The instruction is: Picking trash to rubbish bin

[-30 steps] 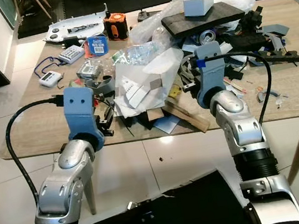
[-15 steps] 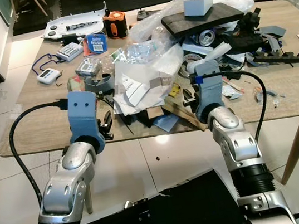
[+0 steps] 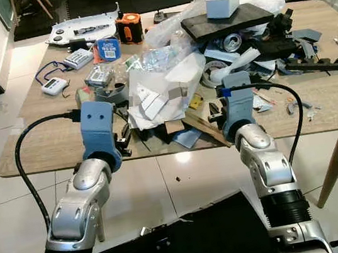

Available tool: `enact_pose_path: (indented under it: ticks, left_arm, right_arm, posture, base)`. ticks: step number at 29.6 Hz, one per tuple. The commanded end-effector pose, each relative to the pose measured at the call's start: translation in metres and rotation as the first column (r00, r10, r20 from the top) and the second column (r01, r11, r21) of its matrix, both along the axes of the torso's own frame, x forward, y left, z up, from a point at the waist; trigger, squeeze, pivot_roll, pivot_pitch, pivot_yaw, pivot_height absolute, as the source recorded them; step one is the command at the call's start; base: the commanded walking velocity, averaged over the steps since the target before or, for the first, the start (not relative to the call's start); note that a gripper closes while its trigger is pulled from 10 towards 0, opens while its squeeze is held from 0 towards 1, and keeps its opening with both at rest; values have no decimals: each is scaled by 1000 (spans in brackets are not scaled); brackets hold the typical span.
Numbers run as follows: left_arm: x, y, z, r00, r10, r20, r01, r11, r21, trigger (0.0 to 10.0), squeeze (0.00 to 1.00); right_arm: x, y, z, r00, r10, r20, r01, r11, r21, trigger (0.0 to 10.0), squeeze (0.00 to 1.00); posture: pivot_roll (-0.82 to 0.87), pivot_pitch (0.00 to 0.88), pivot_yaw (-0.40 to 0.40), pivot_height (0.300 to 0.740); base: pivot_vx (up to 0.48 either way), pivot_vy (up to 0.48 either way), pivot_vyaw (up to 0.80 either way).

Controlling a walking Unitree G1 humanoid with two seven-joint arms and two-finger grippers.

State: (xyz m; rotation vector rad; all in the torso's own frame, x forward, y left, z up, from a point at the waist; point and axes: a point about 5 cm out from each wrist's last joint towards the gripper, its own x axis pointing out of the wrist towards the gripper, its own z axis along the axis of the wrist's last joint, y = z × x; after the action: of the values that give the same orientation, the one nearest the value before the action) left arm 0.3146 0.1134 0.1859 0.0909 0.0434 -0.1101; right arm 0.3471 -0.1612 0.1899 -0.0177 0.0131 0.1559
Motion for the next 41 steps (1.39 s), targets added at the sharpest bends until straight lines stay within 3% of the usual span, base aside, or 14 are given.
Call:
enact_pose_path:
  ticks: [1,12,26,41]
  left_arm:
    - [0,-3,0,1000,-14,1,14,1000,8,10000,0]
    - [1,-5,8,999,-38,35,40,998,-45,10000,0]
    - [2,-4,9,999,-32,40,34,999,-43,10000,0]
    - [0,-3,10,998,-29,48,31,999,-35,10000,0]
  right_arm:
    - [-1,-3,-2,1000,-17,-9,17,1000,-6,10000,0]
    - [-1,-3,2,1000,-24,-2,24,1000,-3,10000,0]
    - [0,-1,3,1000,-12,0,12,1000,-9,10000,0]
    - [1,0,3,1000,-5,-1,5,1000,-7,10000,0]
  posture:
    - [10,171,4,740]
    - [9,178,10,740]
    - [11,180,5,740]
    - [12,181,3,740]
  base:
    - [0,0,0]
    - [319,0,0]
    - [351,0,0]
    - [0,0,0]
